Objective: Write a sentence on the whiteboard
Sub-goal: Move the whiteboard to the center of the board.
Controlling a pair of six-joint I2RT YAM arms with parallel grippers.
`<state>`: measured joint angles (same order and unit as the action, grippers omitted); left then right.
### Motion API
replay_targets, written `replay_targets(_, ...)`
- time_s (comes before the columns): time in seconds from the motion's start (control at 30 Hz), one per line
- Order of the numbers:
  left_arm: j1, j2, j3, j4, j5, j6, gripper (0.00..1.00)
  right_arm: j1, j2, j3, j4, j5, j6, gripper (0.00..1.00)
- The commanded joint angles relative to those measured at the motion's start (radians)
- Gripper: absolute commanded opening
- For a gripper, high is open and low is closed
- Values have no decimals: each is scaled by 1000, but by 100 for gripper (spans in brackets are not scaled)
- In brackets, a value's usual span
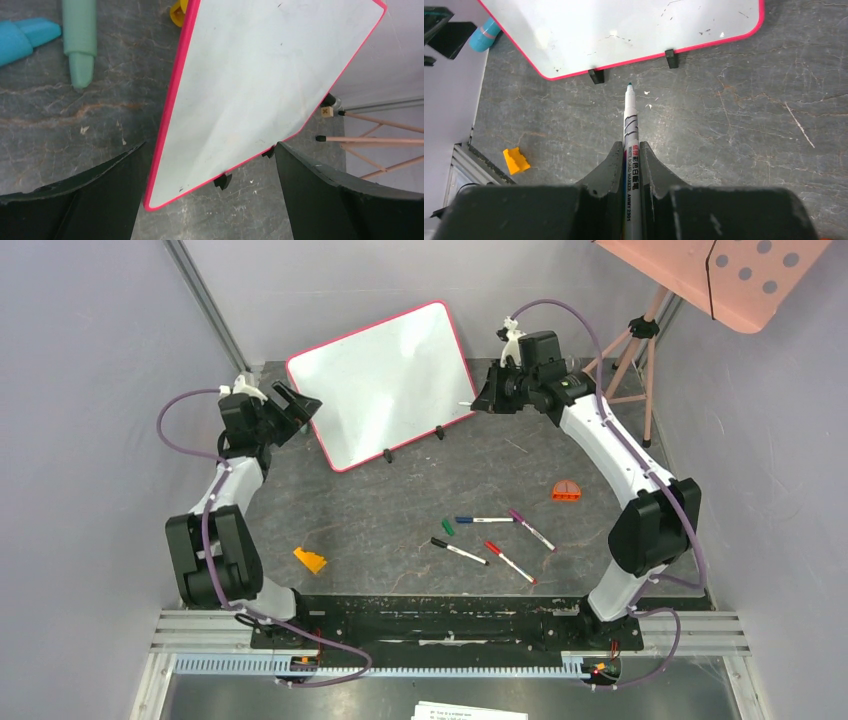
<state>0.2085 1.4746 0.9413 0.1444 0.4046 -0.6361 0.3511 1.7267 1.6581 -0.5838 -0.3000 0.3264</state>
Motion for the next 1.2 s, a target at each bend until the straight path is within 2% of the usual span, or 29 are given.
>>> replay_targets(0.0,19,63,82,112,70,31,100,-24,-64,-21,5,-51,9,0)
replay_targets(0.13,51,135,75,268,202,92,100,-34,-92,-27,-1,-76,9,0)
replay_targets(0.37,94,245,126,261,290,162,100,-32,-122,-39,26,-73,31,0)
replay_targets(0.6,92,403,230,293,508,128,100,-32,-149,-78,79,-76,54,0)
replay_targets(0.73,92,420,241,298,485,135,100,-31,-155,-98,120,-88,78,0)
replay_targets(0.93,92,442,306,128,392,235,100,-30,-141,-87,124,-84,85,0)
replay_targets(0.97,92,456,323,118,411,242,100,-31,-139,-85,122,-85,86,0)
replay_targets(1.07,92,515,351,213,585,217,100,-31,-128,-74,123,-85,86,0)
replay_targets(1.17,92,541,355,298,629,171,100,-31,-118,-63,123,-88,88,0)
